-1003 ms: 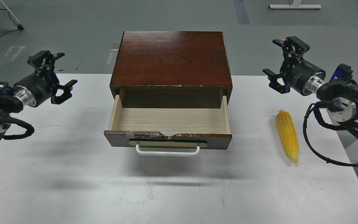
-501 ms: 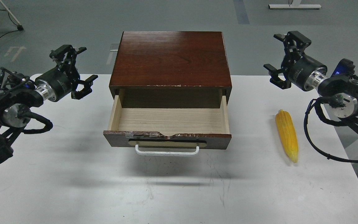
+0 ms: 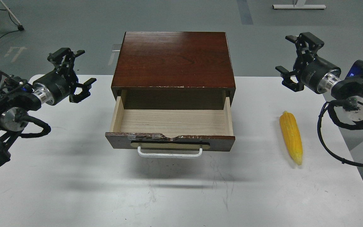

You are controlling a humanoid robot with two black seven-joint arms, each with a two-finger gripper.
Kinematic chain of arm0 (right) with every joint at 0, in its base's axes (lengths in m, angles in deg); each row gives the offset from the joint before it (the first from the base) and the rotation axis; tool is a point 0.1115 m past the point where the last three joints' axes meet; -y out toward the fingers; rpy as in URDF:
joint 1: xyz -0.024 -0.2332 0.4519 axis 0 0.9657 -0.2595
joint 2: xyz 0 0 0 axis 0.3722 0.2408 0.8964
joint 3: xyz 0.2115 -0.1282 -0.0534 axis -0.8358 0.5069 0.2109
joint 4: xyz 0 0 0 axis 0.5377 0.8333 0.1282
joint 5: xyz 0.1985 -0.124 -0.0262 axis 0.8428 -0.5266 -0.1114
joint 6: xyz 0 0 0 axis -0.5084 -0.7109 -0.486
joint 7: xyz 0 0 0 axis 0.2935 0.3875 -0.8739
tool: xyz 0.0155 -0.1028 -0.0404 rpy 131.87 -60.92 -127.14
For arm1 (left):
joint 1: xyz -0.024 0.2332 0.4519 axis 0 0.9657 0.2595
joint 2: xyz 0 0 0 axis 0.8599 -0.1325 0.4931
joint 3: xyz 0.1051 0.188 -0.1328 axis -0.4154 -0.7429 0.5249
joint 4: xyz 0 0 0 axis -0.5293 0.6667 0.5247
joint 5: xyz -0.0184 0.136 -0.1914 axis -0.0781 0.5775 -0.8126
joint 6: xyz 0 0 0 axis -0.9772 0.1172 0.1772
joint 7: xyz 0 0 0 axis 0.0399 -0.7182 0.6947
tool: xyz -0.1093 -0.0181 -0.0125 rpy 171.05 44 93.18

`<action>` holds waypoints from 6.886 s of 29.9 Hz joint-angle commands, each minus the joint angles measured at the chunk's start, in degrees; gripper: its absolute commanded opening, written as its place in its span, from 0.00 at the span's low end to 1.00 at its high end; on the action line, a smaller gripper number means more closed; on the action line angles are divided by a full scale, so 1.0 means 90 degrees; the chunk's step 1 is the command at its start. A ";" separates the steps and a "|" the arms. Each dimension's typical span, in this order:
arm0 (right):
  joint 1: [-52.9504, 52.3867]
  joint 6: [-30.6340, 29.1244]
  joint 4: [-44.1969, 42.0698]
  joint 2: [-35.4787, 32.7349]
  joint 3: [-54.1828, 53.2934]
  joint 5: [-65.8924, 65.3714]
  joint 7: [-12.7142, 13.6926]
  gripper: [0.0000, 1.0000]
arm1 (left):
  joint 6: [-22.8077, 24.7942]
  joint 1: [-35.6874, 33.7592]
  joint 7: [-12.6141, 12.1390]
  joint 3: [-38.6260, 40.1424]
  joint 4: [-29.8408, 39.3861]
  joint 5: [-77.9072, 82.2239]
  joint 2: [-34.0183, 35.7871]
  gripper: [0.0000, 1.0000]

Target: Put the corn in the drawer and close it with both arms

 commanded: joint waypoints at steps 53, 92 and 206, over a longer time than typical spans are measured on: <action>-0.3866 0.2556 0.1157 -0.0236 0.3605 -0.6878 -0.0663 0.00 | -0.0021 0.0726 0.0284 0.0041 -0.0037 -0.0019 0.0166 0.98; -0.4983 0.2262 0.1206 0.3446 0.5187 -0.9417 -0.1610 0.99 | 0.0027 0.0784 0.0587 0.0100 -0.0076 -0.0088 0.0664 0.98; 0.1384 0.0231 -0.1293 0.1326 -0.2537 -0.1439 -0.0389 0.97 | 0.0018 0.0716 0.2507 -0.2254 0.5100 0.7198 0.1738 0.00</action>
